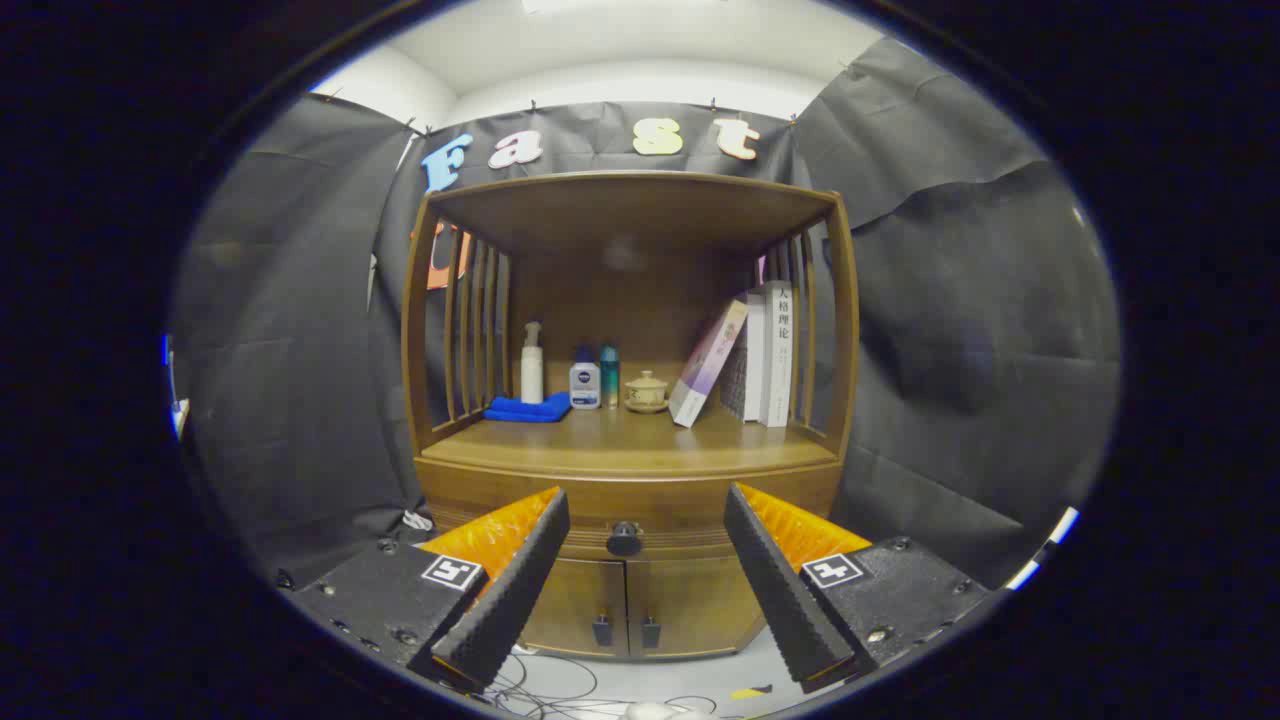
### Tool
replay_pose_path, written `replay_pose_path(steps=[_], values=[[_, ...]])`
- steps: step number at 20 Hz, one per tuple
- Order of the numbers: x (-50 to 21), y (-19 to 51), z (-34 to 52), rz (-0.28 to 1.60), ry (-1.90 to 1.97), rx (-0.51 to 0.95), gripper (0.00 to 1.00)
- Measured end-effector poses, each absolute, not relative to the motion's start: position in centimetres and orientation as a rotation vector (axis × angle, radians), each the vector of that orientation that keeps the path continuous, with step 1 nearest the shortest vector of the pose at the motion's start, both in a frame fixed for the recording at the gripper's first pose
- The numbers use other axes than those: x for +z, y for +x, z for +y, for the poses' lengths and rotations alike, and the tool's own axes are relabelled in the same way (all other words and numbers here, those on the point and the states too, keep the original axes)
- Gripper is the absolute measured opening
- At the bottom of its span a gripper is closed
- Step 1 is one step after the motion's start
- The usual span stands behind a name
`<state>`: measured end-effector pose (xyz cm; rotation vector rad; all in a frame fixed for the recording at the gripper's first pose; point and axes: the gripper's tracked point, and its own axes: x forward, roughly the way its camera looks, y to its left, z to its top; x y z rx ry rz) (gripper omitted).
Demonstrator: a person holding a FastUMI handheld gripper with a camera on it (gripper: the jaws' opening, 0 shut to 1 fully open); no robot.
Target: Pull open the drawer, take out the items inside it, and place them on the countertop above the cabinet.
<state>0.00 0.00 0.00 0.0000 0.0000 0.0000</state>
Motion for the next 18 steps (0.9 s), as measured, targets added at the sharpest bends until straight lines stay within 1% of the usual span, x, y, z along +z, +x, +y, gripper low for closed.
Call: replay_pose_path(steps=[13, 15, 18], values=[[0.8, 0.1, 0.5, -0.019, -0.021, 0.012, 1.0], [0.5, 0.5, 0.5, -0.017, -0.025, 0.012, 1.0], [-1.0, 3.1, 1.4, -0.009, -0.036, 0.024, 1.0]])
